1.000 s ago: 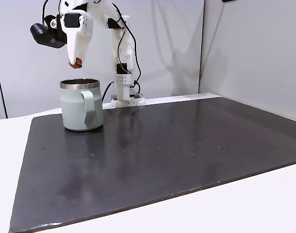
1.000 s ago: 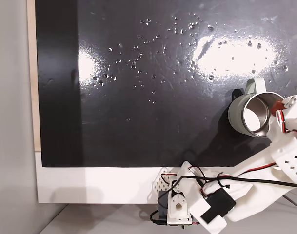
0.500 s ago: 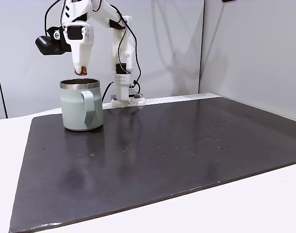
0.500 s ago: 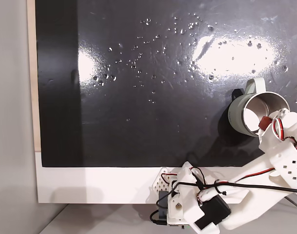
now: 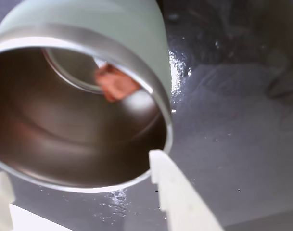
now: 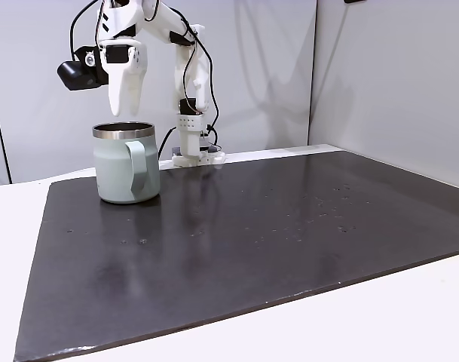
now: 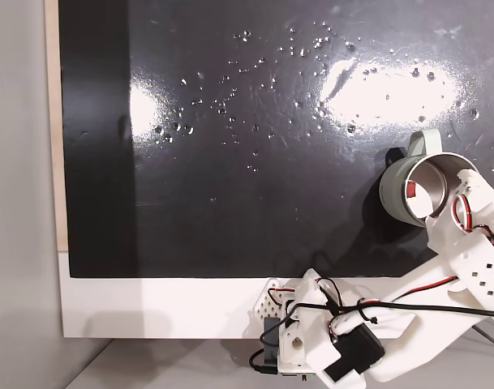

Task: Grasp a cube and put it in the cup.

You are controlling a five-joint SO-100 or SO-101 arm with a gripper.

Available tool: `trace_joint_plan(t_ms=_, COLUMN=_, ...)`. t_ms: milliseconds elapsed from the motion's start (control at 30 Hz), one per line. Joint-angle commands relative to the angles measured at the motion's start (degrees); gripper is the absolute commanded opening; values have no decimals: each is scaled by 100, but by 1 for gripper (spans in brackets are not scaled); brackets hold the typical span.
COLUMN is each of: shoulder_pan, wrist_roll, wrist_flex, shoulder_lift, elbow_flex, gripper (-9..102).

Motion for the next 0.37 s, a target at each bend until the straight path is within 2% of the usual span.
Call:
trace_joint_plan(t_ms=0, shoulder_pan=-26, wrist_roll=44, wrist_flex=62, shoulder_lift=176, elbow_flex=-26, gripper=32)
trace_joint_plan(t_ms=333, shoulder_pan=-141, wrist_roll=70, wrist_flex=62, shoulder_lift=281, elbow_flex=-26, gripper=31)
